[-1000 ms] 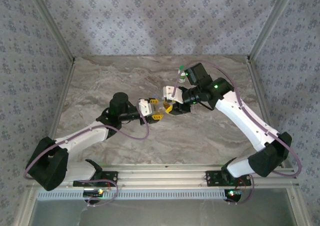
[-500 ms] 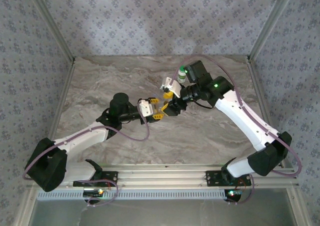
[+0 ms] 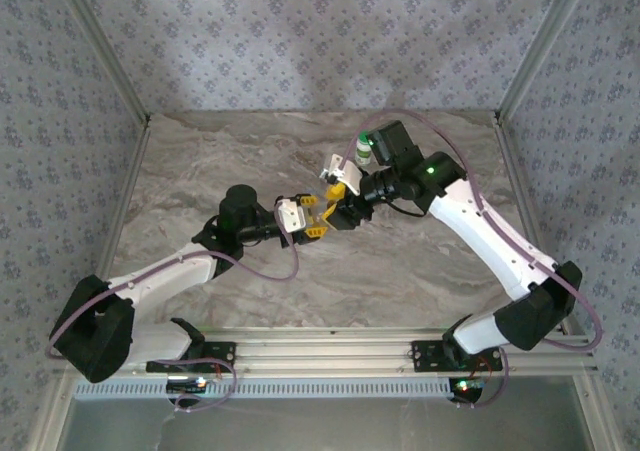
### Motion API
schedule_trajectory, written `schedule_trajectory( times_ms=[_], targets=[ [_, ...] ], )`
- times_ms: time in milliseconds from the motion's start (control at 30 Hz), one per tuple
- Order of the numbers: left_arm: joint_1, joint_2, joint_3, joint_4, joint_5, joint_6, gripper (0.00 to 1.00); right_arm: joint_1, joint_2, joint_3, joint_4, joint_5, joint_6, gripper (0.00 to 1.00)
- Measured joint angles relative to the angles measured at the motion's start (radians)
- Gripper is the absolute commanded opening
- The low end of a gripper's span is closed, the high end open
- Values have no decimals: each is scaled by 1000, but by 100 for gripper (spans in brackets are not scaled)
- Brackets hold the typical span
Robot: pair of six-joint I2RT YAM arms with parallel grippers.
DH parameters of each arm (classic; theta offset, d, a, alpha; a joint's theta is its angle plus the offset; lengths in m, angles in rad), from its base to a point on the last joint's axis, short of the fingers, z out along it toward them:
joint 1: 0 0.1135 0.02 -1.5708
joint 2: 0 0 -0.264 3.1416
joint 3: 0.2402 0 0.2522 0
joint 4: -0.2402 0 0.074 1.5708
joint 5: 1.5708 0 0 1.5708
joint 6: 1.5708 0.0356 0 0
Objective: Sort the pills into containers
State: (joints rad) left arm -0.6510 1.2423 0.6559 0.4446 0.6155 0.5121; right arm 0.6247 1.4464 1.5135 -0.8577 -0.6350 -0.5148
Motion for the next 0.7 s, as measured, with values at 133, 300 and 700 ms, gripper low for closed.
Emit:
schedule_trajectory(
  times_ms=[133, 300, 700],
  targets=[
    [1, 0, 0, -17, -10, -2, 0, 0, 22, 2, -11, 8, -8, 42],
    [1, 0, 0, -23, -21, -8, 4, 0, 26, 12, -24, 14, -17, 20],
    [0, 4, 0, 27, -48, -31, 100, -34, 27, 25, -45, 43, 10, 8]
  ],
)
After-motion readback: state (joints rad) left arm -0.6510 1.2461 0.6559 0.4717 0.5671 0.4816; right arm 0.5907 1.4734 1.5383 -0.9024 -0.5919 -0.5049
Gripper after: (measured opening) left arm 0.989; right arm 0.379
